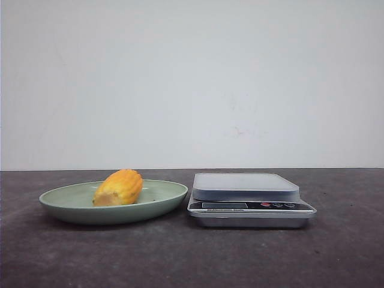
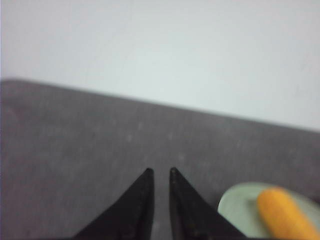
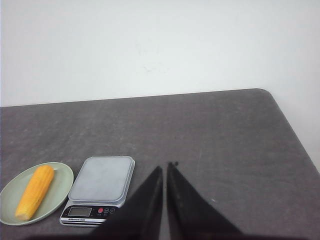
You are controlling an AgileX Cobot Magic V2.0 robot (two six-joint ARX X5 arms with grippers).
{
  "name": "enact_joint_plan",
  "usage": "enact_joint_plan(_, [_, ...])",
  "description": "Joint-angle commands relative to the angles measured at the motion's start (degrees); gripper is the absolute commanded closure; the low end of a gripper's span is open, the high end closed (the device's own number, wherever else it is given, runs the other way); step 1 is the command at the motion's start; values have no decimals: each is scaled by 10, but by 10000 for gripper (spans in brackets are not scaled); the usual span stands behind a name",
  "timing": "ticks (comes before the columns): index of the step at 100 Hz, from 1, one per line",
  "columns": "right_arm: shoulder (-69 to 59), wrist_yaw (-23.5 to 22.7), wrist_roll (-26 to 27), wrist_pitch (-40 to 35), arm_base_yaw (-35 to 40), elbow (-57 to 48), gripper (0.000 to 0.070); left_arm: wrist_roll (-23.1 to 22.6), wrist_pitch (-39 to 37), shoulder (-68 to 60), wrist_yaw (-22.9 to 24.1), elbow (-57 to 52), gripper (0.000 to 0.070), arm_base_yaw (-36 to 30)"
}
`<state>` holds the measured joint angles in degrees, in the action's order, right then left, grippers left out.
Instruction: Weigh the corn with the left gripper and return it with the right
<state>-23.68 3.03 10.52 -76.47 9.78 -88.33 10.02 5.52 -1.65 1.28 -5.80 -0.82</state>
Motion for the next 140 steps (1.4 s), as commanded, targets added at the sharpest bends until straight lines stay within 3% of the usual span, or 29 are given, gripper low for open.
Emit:
enact_joint_plan(1, [-5,0,-3,6,2,-10,692,-8,-13,7,-2,11,688,1])
enact_joint_plan(21, [-5,0,-3,6,2,-10,692,-9,-12,15,-2,50,688,1])
enact_joint_plan(44, [-5,0,-3,6,2,-10,692,-33,55,15,-2,50,688,0])
enact_joint_plan(129, [-5,0,-3,6,2,-10,692,-35,49,15,-2,50,688,1])
enact_joint_plan(140, [-5,2,-41,10,2,-10,692,-35,49,15,-2,50,688,0])
